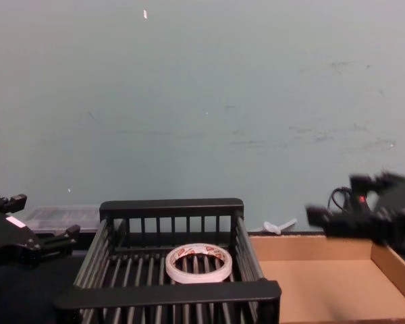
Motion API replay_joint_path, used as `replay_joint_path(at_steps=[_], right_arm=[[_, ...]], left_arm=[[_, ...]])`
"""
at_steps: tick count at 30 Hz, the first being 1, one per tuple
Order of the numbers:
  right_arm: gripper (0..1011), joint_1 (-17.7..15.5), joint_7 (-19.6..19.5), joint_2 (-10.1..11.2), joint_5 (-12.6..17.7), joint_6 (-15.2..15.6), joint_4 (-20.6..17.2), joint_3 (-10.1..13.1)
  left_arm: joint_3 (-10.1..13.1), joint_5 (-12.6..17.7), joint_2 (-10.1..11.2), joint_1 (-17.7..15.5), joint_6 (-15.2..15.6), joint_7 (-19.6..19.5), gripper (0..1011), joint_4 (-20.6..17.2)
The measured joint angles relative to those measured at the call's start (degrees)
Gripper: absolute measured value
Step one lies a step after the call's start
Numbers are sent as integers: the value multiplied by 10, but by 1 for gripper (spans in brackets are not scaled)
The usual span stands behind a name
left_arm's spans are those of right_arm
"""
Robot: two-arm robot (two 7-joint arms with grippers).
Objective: Pick up the white tape and place it into the black box , Pick up the silver tape and place it into the brown box.
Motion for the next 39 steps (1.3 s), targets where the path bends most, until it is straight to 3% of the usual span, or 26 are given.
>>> replay_joint_path(at_steps=[8, 15, 25, 39], right_arm=[[1000, -64, 4, 35, 28, 40, -43, 7], [1000, -85, 6, 53, 36, 88, -58, -16], [1000, -66, 7, 59, 29, 142, -51, -53], [1000, -32, 13, 46, 13, 162, -21, -89]], left_arm=[[0, 0, 0, 0, 0, 0, 1001, 0], [0, 0, 0, 0, 0, 0, 1001, 0], [0, 0, 0, 0, 0, 0, 1001, 0], [0, 0, 0, 0, 0, 0, 1001, 0]])
